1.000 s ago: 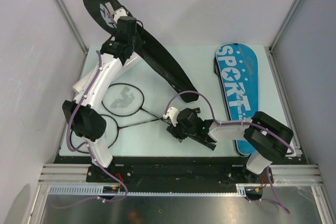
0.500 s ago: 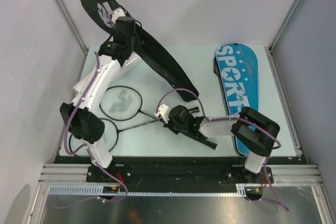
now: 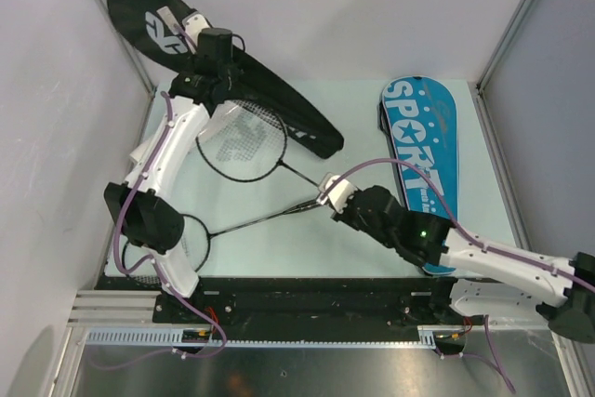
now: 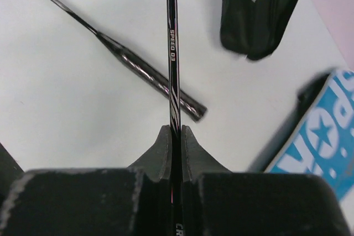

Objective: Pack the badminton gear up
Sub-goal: Pick up the racket from the center of the board, then place the racket in the racket bag.

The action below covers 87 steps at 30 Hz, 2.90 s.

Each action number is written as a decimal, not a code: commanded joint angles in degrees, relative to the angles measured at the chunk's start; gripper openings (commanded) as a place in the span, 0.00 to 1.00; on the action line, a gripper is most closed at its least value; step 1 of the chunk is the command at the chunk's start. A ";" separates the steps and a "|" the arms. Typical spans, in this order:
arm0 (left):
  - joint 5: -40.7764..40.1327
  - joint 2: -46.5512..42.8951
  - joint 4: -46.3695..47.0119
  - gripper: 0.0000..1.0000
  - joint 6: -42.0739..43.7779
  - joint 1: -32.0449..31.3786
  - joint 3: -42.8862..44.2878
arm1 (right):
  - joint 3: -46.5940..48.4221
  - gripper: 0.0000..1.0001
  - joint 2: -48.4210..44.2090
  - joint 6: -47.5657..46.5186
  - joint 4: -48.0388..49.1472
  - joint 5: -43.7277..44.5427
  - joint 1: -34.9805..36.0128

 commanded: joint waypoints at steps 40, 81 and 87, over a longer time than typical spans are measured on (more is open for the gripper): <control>25.04 2.32 -10.68 0.00 7.06 5.52 10.25 | 2.85 0.00 -13.51 -31.61 9.16 45.85 14.61; 51.66 4.25 -11.38 0.00 4.94 -0.25 7.69 | 4.68 0.00 4.49 -38.92 7.58 25.56 0.20; 56.58 10.67 -4.90 0.00 4.60 -8.36 10.26 | 8.12 0.00 6.79 -34.61 7.94 16.18 -4.86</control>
